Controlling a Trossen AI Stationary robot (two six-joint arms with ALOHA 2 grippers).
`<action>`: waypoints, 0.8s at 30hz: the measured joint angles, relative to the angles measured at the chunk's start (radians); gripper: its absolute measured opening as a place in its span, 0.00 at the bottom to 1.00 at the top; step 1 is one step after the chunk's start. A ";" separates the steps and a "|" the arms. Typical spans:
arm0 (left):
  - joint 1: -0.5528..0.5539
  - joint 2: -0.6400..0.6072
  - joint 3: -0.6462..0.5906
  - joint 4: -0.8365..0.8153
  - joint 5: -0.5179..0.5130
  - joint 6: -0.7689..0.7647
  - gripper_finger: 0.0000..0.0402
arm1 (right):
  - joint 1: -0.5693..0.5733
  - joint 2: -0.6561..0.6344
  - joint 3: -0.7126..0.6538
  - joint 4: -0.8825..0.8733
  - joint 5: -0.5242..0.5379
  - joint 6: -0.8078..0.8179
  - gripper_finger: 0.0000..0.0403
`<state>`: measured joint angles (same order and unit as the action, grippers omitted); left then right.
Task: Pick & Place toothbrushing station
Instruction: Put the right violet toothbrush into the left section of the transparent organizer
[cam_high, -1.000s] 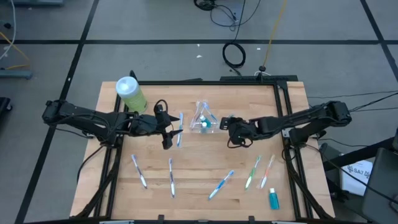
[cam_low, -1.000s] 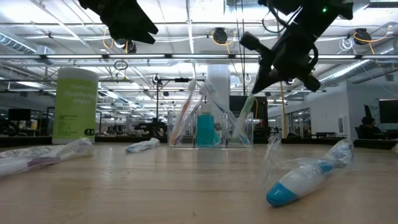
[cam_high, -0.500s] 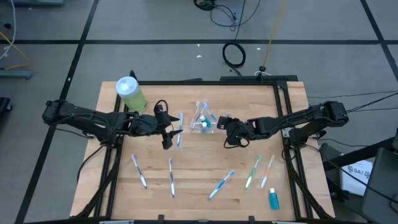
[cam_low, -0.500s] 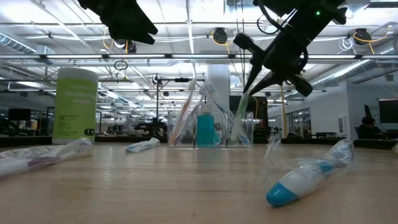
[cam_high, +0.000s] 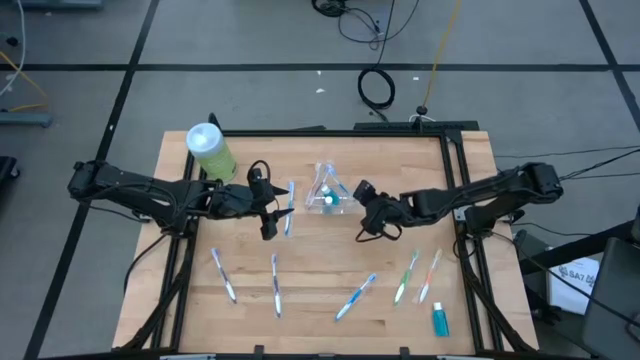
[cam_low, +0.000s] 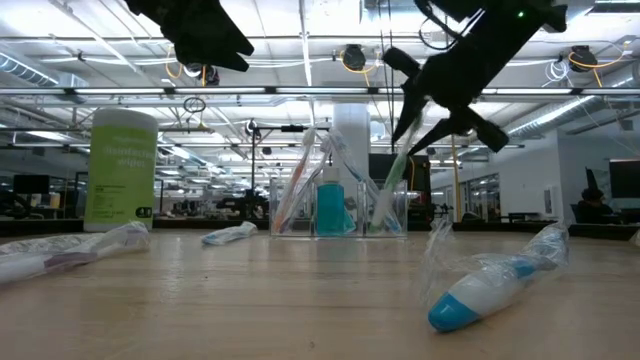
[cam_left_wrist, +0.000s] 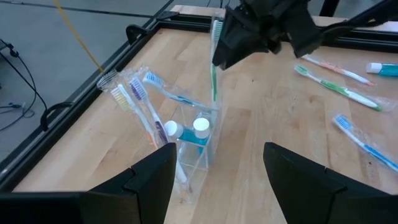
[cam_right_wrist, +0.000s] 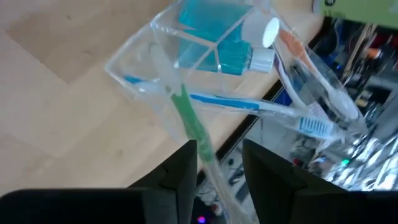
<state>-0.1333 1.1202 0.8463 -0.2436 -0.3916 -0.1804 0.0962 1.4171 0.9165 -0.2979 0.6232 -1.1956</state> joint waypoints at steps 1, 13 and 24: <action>0.000 0.000 0.000 0.000 0.000 -0.002 0.61 | 0.005 -0.005 0.000 -0.011 0.001 0.027 0.30; 0.000 0.000 0.000 0.000 0.000 -0.051 0.61 | 0.071 -0.034 0.000 -0.122 -0.070 0.358 0.30; -0.011 0.000 -0.020 -0.125 0.001 -0.233 0.61 | 0.078 -0.174 -0.057 -0.054 -0.234 0.823 0.30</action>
<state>-0.1446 1.1199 0.8260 -0.3688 -0.3908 -0.4134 0.1745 1.2435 0.8599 -0.3521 0.3893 -0.3723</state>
